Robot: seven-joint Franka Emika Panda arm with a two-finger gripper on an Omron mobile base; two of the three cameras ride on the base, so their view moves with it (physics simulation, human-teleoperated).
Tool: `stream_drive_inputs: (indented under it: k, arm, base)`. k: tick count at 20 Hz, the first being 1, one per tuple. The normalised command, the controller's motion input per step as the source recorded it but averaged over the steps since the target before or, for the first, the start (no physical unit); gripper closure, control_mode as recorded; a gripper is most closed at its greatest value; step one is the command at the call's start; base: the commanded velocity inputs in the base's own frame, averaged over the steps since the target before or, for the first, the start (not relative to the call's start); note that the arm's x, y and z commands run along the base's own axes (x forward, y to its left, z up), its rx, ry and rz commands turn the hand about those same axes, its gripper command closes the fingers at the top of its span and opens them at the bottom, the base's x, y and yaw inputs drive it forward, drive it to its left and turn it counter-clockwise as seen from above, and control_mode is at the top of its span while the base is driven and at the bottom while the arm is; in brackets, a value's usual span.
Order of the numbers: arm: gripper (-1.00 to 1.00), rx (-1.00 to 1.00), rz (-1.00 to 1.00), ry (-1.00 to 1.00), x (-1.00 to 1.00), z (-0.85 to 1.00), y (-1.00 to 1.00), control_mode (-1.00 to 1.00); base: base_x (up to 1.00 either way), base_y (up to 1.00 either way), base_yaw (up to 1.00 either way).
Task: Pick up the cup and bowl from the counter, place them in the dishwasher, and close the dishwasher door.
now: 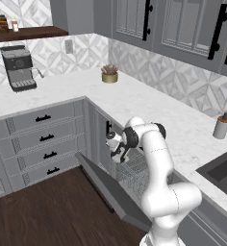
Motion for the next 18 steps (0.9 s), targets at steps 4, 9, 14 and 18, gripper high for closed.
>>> stream_drive_inputs:
  k: [4, 9, 14, 18]
  arm:
    - [-1.0, -0.03, 0.08, 0.07, -0.69, -0.94, 1.0, -1.0]
    - [-1.0, 0.0, 0.02, 0.07, -0.58, -0.21, 0.74, -1.0]
    - [-1.0, 0.0, 0.0, 0.0, -0.66, 0.45, 0.24, -1.0]
    - [-1.0, 0.0, 0.0, -0.07, -0.63, 0.67, 0.1, -1.0]
  base:
    - [0.0, 0.0, 0.0]
    - [0.0, 0.0, 0.0]
    - [0.0, 0.0, 0.0]
    - [0.0, 0.0, 0.0]
